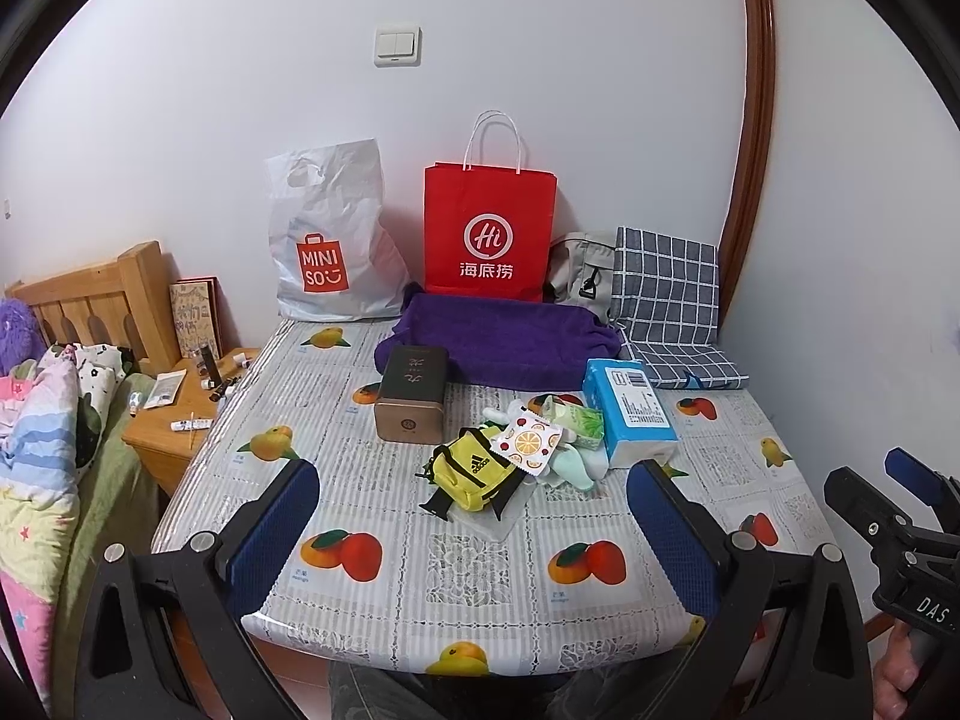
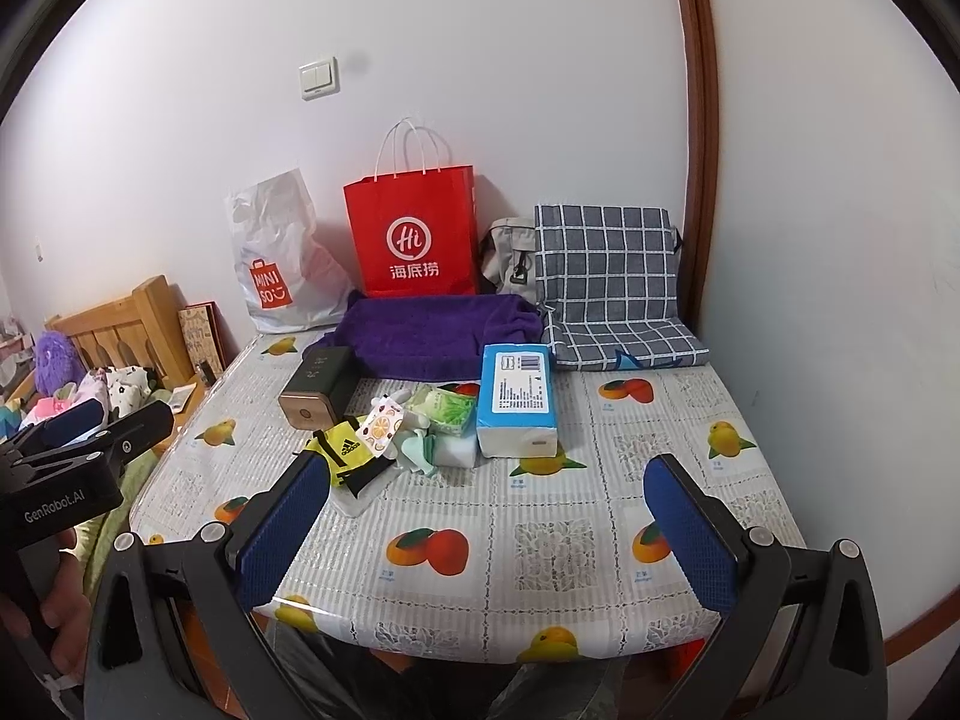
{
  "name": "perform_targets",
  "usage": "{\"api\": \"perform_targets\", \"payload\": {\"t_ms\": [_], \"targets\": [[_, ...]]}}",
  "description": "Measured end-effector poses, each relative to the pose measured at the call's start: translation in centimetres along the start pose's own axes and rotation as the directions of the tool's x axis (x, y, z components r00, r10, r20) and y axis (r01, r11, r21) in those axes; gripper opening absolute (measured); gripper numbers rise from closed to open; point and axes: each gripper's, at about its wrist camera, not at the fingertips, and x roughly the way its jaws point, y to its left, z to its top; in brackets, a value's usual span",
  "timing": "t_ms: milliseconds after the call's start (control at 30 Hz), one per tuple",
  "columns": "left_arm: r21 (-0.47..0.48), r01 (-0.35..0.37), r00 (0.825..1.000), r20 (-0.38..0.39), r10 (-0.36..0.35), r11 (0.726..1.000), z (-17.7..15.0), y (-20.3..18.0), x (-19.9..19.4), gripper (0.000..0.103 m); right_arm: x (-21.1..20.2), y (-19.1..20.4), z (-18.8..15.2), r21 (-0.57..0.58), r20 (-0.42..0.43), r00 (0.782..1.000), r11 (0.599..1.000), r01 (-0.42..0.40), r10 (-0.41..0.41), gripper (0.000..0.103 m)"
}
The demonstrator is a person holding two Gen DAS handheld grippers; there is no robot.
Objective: Organize soft objects
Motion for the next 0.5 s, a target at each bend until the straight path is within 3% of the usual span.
{"api": "perform_targets", "payload": {"t_ms": [500], "targets": [[0.001,0.002,1.0,0.005,-0.002,1.0,-0.05,0.06,-0.02,0.103,-0.32,-0.08,0.04,0.003,0.011,1.0,1.0,0.0,0.0,0.103]]}}
